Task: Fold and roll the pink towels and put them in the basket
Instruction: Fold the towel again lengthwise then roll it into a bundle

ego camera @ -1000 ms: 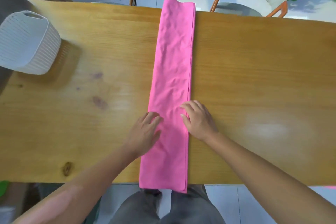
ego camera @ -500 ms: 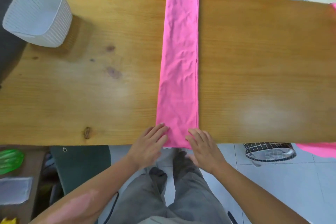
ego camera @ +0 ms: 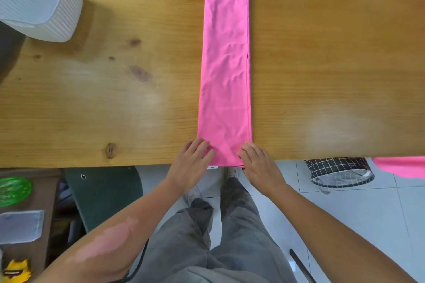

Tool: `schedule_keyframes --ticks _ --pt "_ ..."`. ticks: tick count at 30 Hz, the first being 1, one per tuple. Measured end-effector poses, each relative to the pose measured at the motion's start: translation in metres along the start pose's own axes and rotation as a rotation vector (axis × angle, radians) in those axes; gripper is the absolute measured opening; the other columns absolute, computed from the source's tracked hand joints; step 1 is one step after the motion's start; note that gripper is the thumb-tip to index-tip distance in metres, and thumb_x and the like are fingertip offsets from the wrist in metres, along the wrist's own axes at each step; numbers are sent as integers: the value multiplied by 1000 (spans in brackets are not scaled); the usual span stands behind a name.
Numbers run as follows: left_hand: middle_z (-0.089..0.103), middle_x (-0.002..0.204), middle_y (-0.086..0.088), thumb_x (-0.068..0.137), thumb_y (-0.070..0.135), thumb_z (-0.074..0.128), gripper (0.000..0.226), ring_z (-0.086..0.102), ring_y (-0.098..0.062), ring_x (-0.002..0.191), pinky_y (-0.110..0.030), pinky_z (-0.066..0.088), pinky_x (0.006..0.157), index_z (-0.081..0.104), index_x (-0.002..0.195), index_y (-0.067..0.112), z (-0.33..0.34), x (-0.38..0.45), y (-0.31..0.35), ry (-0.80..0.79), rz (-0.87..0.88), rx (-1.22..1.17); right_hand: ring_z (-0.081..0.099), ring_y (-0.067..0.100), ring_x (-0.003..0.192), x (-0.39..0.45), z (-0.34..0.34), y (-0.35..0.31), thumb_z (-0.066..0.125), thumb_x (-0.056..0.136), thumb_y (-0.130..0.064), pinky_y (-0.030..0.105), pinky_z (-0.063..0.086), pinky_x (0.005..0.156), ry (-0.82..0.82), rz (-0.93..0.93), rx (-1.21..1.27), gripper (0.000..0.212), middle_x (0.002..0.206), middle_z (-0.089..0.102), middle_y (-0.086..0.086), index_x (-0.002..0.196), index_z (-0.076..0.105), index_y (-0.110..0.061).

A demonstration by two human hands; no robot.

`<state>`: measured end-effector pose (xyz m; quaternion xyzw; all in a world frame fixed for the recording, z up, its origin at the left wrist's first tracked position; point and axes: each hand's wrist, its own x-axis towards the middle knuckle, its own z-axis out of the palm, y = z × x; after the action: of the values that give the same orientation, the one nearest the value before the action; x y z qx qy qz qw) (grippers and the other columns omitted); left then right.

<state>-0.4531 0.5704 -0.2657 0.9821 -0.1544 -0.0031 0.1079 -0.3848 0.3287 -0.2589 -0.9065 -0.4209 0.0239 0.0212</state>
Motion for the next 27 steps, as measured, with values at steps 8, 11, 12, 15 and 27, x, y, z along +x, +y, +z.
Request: schedule_keyframes --ticks 8,11,12,15,27 --pt "67 100 -2 81 6 74 20 61 -30 103 -39 52 81 67 99 12 -9 3 -5 10 -129 -167 65 29 104 6 -16 4 77 81 0 39 55 87 31 141 277 18 102 69 7 96 68 -7" --pt "69 94 2 92 8 64 9 55 -27 95 -38 47 77 67 100 12 -11 9 -2 16 -319 -314 56 21 96 15 -22 6 67 95 -20 31 47 79 6 294 439 12 93 68 -1 94 69 -9" --pt "70 94 3 94 10 62 8 53 -26 93 -37 43 75 67 99 13 -11 12 -2 15 -388 -357 53 18 96 18 -23 6 64 96 -25 29 44 78 -10 361 486 16 91 67 -3 95 70 -9" --pt "74 94 2 96 14 58 10 49 -23 86 -34 35 70 68 100 13 -11 23 0 6 -537 -408 53 20 93 27 -23 2 63 97 -29 35 47 75 -9 511 544 19 84 59 -6 99 71 -12" --pt "52 74 -5 68 -19 65 29 43 -25 71 -37 37 58 56 75 7 -17 34 5 174 -208 -243 52 25 84 44 -22 -15 70 80 1 36 45 70 185 530 389 16 90 55 3 86 59 -10"
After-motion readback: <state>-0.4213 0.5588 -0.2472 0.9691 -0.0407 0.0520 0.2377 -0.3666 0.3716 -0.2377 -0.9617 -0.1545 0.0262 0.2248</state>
